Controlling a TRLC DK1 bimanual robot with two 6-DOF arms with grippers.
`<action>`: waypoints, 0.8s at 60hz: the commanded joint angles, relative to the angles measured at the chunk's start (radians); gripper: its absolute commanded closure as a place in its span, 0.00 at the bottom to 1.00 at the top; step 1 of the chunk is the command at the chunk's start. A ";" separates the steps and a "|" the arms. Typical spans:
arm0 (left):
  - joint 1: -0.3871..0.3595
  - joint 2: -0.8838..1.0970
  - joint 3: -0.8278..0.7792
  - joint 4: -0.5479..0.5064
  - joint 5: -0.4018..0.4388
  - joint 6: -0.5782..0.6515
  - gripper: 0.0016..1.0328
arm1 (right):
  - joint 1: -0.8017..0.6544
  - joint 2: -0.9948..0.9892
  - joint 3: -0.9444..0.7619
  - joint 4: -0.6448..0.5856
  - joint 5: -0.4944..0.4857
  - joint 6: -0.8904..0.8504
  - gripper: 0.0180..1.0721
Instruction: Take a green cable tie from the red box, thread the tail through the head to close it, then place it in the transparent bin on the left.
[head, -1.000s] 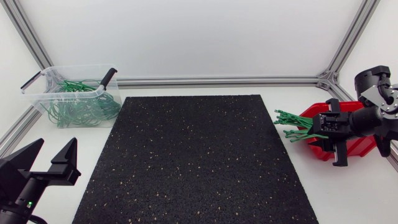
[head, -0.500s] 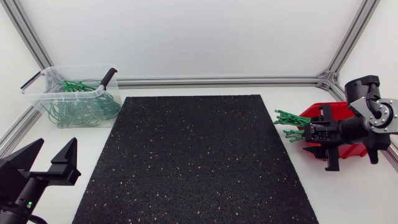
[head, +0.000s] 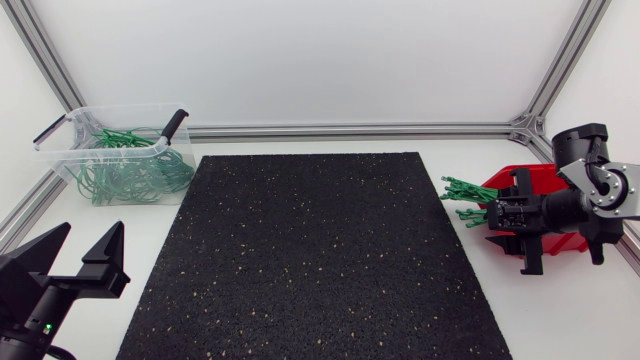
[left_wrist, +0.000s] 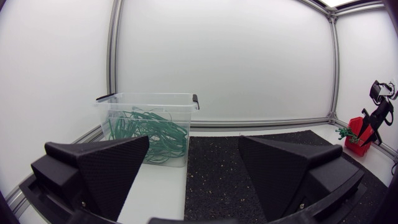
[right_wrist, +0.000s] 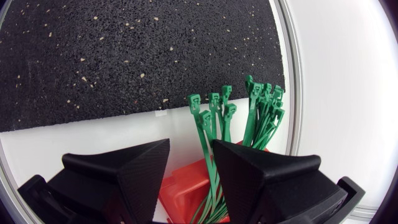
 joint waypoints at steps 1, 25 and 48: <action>-0.007 -0.007 -0.039 -0.025 -0.002 -0.006 0.03 | 0.005 -0.020 -0.029 -0.015 0.009 -0.040 0.49; -0.008 -0.007 -0.039 -0.025 -0.002 -0.007 0.03 | 0.005 -0.083 -0.089 -0.032 0.007 -0.053 0.49; -0.007 -0.007 -0.039 -0.026 -0.002 -0.007 0.03 | 0.016 -0.076 -0.089 -0.016 0.010 -0.058 0.49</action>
